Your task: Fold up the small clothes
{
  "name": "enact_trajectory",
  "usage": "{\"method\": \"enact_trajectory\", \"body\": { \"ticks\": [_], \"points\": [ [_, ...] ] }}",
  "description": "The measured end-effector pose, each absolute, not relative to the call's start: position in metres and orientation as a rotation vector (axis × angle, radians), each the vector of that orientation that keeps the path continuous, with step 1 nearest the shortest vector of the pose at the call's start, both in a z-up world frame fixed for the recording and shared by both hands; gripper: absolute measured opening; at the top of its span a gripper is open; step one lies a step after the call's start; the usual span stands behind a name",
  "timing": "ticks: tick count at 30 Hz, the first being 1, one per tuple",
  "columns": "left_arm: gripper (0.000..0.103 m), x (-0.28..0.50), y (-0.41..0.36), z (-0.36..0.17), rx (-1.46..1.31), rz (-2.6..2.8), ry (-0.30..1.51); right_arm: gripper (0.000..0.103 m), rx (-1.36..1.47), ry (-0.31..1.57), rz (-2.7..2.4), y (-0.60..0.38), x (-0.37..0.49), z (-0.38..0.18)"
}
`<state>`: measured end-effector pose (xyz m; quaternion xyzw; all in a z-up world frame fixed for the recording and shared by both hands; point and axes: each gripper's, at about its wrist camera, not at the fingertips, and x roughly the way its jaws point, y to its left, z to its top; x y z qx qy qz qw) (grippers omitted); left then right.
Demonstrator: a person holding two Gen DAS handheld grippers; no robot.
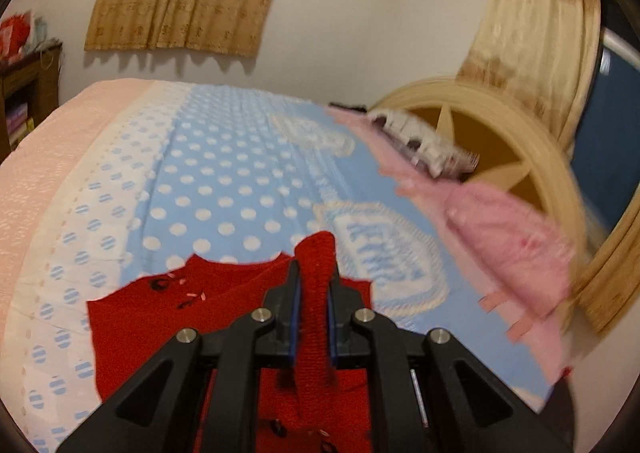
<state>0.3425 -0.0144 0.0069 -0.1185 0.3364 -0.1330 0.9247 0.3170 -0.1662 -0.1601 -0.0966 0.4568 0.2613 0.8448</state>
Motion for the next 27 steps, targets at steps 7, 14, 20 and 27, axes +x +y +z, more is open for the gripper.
{"method": "enact_trajectory", "body": {
  "ticks": [7, 14, 20, 27],
  "points": [
    [0.040, 0.367, -0.057, -0.041, -0.157, -0.247, 0.803, 0.083, -0.168, 1.000, 0.490, -0.197, 0.321, -0.170],
    [0.088, 0.308, -0.018, -0.044, 0.097, -0.157, 0.654, 0.083, -0.135, 1.026, 0.485, -0.214, 0.324, -0.175],
    [0.094, 0.264, 0.070, -0.100, 0.223, 0.065, 0.723, 0.083, -0.104, 1.004, 0.462, -0.228, 0.346, -0.158],
    [0.095, 0.262, 0.126, -0.146, 0.054, 0.142, 0.894, 0.083, 0.100, 1.014, 0.393, -0.231, 0.414, -0.149]
  ]
}}
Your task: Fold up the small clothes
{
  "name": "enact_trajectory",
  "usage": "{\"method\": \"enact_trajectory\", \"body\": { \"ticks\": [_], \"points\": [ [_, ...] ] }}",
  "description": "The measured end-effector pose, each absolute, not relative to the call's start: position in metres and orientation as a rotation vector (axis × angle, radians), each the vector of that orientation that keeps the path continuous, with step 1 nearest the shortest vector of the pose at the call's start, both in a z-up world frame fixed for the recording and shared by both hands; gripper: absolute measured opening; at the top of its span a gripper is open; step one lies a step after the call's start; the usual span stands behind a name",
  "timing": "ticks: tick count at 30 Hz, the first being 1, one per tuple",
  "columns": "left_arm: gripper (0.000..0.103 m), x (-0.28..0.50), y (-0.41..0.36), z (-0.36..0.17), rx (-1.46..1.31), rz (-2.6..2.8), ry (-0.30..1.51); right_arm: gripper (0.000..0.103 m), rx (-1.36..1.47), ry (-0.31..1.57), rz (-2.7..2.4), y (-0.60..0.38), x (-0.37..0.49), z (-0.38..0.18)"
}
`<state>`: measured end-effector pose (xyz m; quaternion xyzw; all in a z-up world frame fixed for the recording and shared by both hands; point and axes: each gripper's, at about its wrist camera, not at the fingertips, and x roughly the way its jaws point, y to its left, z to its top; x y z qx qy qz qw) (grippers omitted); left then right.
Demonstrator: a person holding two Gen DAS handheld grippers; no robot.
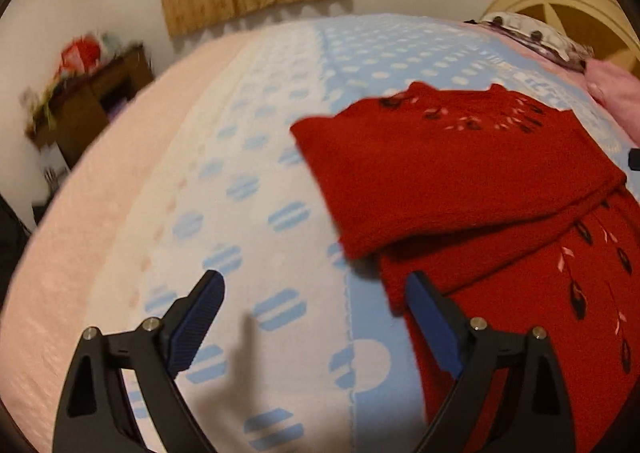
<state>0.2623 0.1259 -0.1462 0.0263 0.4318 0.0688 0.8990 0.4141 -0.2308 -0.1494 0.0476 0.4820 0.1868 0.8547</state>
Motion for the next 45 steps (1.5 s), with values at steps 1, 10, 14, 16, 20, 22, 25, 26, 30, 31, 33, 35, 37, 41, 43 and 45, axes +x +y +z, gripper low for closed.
{"method": "enact_trajectory", "body": {
  "ticks": [1, 10, 14, 16, 20, 22, 25, 26, 30, 31, 33, 35, 37, 41, 43, 45],
  "points": [
    [0.095, 0.265, 0.127, -0.147, 0.038, 0.143, 0.904, 0.083, 0.109, 1.019, 0.381, -0.228, 0.422, -0.151],
    [0.097, 0.271, 0.130, -0.149, -0.053, 0.106, 0.895, 0.071, 0.118, 1.069, 0.346, -0.214, 0.449, -0.178],
    [0.103, 0.286, 0.140, -0.165, -0.103, 0.141, 0.963, 0.051, 0.083, 1.050, 0.351, -0.211, 0.449, -0.178],
    [0.103, 0.288, 0.148, -0.169, -0.162, 0.134, 0.978, 0.051, 0.078, 1.040, 0.356, -0.211, 0.448, -0.175],
    [0.103, 0.285, 0.144, -0.169, -0.143, 0.140, 0.968, 0.051, 0.144, 1.005, 0.386, -0.219, 0.438, -0.164],
    [0.103, 0.286, 0.141, -0.170, -0.127, 0.140, 0.968, 0.051, 0.134, 1.008, 0.402, -0.216, 0.436, -0.164],
    [0.103, 0.287, 0.142, -0.170, -0.130, 0.139, 0.968, 0.051, 0.082, 1.037, 0.415, -0.204, 0.436, -0.172],
    [0.103, 0.287, 0.142, -0.169, -0.130, 0.140, 0.966, 0.051, 0.070, 1.054, 0.423, -0.199, 0.437, -0.178],
    [0.103, 0.287, 0.140, -0.170, -0.119, 0.146, 0.959, 0.017, 0.012, 1.035, 0.392, -0.188, 0.435, -0.184],
    [0.103, 0.287, 0.141, -0.171, -0.120, 0.145, 0.960, 0.015, 0.007, 1.015, 0.383, -0.188, 0.434, -0.180],
    [0.103, 0.286, 0.140, -0.171, -0.121, 0.146, 0.960, 0.012, -0.006, 0.973, 0.367, -0.190, 0.431, -0.173],
    [0.103, 0.286, 0.140, -0.171, -0.121, 0.147, 0.960, 0.010, -0.040, 0.911, 0.350, -0.192, 0.424, -0.158],
    [0.103, 0.287, 0.142, -0.171, -0.133, 0.149, 0.961, 0.008, -0.057, 0.866, 0.346, -0.195, 0.419, -0.145],
    [0.103, 0.289, 0.148, -0.169, -0.168, 0.159, 0.950, 0.008, -0.092, 0.804, 0.331, -0.198, 0.413, -0.127],
    [0.103, 0.292, 0.154, -0.167, -0.203, 0.181, 0.938, 0.008, -0.100, 0.787, 0.323, -0.199, 0.413, -0.123],
    [0.103, 0.294, 0.157, -0.168, -0.226, 0.195, 0.931, 0.008, -0.091, 0.784, 0.311, -0.203, 0.415, -0.122]
  ]
}}
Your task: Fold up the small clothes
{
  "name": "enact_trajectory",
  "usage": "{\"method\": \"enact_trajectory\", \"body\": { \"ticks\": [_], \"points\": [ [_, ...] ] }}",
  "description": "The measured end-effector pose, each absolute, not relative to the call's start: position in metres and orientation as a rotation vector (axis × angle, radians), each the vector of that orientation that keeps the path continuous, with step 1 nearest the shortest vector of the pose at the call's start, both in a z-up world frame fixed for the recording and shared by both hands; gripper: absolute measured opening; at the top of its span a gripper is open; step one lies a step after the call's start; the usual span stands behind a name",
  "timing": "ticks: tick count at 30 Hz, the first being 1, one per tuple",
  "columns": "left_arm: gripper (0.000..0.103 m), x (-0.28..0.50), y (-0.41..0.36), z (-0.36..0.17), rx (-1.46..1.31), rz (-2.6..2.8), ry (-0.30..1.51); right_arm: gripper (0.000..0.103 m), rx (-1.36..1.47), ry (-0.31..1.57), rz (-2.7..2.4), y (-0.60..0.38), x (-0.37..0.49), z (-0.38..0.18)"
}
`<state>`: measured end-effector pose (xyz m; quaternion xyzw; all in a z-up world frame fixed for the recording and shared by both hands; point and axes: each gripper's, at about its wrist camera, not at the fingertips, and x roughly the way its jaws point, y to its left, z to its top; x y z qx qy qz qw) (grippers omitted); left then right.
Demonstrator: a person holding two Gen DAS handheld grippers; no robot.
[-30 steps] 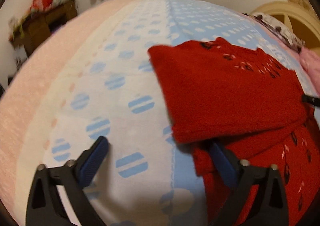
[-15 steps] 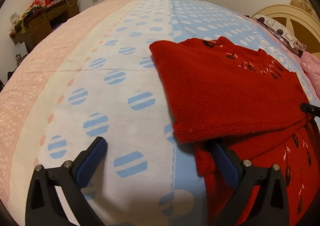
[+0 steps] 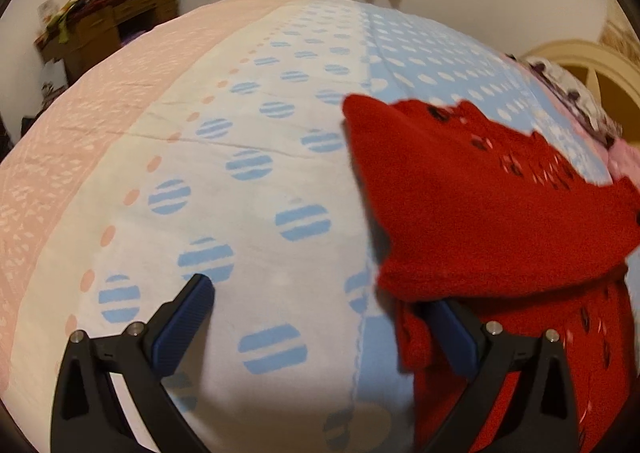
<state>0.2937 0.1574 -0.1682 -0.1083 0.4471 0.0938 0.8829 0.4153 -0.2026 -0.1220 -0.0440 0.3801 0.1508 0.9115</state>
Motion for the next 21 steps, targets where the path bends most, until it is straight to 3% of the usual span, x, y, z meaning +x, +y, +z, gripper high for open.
{"method": "enact_trajectory", "body": {
  "ticks": [12, 21],
  "points": [
    [0.103, 0.291, 0.155, -0.170, -0.202, 0.219, 0.934, 0.008, -0.087, 0.935, 0.211, -0.231, 0.429, -0.179],
    [0.103, 0.285, 0.150, -0.167, -0.169, 0.231, 0.941, 0.008, -0.061, 0.941, 0.170, -0.248, 0.432, -0.180]
  ]
}}
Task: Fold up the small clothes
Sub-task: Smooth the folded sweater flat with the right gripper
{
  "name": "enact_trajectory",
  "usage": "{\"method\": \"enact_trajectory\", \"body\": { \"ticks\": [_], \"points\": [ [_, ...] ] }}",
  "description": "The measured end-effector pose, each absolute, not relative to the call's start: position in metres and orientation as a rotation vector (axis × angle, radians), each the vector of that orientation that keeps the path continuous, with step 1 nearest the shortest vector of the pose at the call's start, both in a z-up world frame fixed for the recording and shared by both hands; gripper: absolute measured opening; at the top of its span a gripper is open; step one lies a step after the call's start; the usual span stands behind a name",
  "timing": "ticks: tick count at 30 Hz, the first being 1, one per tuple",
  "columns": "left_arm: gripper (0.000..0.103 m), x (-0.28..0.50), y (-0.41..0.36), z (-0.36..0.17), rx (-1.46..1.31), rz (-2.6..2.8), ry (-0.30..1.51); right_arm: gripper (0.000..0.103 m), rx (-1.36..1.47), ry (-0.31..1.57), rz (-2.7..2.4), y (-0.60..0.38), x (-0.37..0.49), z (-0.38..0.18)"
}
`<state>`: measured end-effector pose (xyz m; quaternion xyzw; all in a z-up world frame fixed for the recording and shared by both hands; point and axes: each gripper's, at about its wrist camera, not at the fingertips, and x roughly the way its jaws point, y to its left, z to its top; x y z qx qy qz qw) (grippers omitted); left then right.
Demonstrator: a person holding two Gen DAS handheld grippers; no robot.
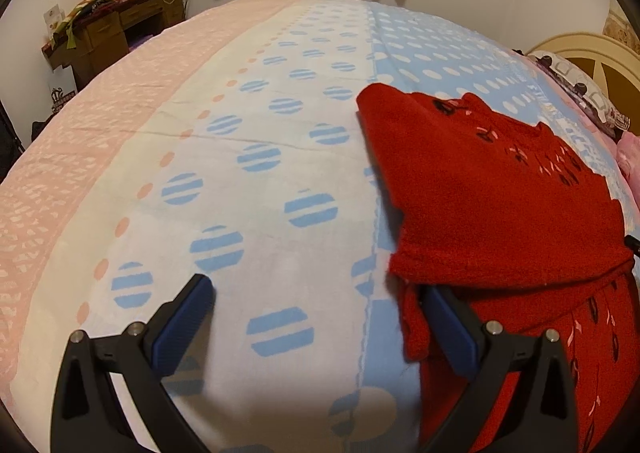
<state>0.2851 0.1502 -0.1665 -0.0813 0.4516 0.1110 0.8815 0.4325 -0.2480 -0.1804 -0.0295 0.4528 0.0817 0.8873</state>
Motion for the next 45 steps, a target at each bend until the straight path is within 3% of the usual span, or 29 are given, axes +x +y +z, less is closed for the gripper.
{"method": "enact_trajectory", "body": {
  "ticks": [6, 8, 9, 10, 17, 25, 29, 32, 45],
  "points": [
    [0.103, 0.269, 0.147, -0.152, -0.126, 0.231, 0.921, 0.009, -0.073, 0.975, 0.191, -0.250, 0.432, -0.180],
    [0.103, 0.263, 0.143, -0.146, -0.087, 0.230, 0.916, 0.026, -0.107, 0.971, 0.172, -0.250, 0.430, -0.179],
    [0.103, 0.258, 0.143, -0.140, -0.077, 0.234, 0.898, 0.056, -0.123, 0.963, 0.158, -0.249, 0.429, -0.178],
    [0.103, 0.253, 0.143, -0.131, -0.070, 0.236, 0.860, 0.076, -0.119, 0.947, 0.151, -0.250, 0.427, -0.175],
    [0.103, 0.277, 0.151, -0.098, -0.079, 0.261, 0.746, 0.077, -0.082, 0.833, 0.212, -0.224, 0.422, -0.139],
    [0.103, 0.333, 0.142, -0.142, -0.070, 0.284, 0.875, 0.077, -0.156, 0.810, 0.444, -0.138, 0.415, -0.134],
    [0.103, 0.330, 0.127, -0.156, -0.014, 0.273, 0.889, 0.077, -0.235, 0.952, 0.547, -0.106, 0.421, -0.171],
    [0.103, 0.326, 0.126, -0.154, -0.016, 0.254, 0.887, 0.077, -0.208, 1.023, 0.452, -0.126, 0.441, -0.196],
    [0.103, 0.326, 0.137, -0.158, -0.045, 0.251, 0.897, 0.076, -0.065, 0.995, 0.416, -0.191, 0.433, -0.189]
  ]
}}
